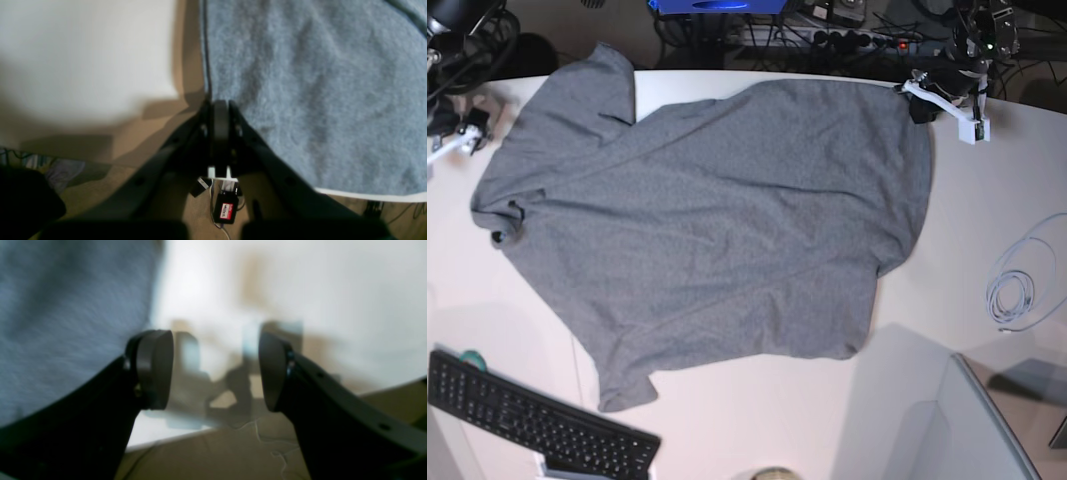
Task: Layout the t-shirt on the table in an organized manner, then fold the t-shirt properly
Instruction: 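Release the hem and move the left gripper to the shirt corner, then grasp the shirt corners with both grippers and lift the shirt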
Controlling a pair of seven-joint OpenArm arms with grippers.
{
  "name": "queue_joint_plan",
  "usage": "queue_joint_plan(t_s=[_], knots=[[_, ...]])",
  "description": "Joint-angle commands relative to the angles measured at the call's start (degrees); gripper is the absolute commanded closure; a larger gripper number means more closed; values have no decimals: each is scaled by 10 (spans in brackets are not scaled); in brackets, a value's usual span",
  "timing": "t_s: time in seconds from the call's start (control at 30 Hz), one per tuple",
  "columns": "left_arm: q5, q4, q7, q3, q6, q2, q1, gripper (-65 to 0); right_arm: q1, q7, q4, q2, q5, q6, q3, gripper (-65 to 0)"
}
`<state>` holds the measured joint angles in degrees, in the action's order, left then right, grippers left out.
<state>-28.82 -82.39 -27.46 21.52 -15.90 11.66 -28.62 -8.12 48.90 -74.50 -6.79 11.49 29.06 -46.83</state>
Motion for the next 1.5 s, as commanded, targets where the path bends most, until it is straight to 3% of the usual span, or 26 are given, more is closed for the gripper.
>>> queue_joint_plan(t_s=[0.0,0.17,0.27,0.43,0.53,0.7,1.1,1.17,1.33,1.47], knots=[[-5,-10,7,2,-1,9,-2,0,12,-12,-2,-6,11,18,1,-377],[-4,-10,7,3,-1,10,0,0,21,-13,11,-4,11,37,1,-377],[-4,-10,7,3,-1,10,-1,0,30,-10,10,-2,12,68,2,-377],[-4,-10,7,8,-1,10,-4,0,29,-8,7,-2,12,81,1,-377],[-4,-10,7,9,-1,10,-5,0,28,-8,6,-2,17,109,1,-377],[-4,-10,7,9,-1,9,-5,0,31,-9,15,-2,48,109,4,-375],[-4,-10,7,8,-1,8,-5,0,54,-9,63,9,48,109,7,-374],[-4,-10,7,9,-1,8,-6,0,54,-10,76,9,48,109,7,-324],[-4,-10,7,9,-1,9,-6,0,50,0,67,9,49,109,2,-53],[-4,-12,7,9,-1,10,-6,0,24,49,-26,13,49,109,2,-20]])
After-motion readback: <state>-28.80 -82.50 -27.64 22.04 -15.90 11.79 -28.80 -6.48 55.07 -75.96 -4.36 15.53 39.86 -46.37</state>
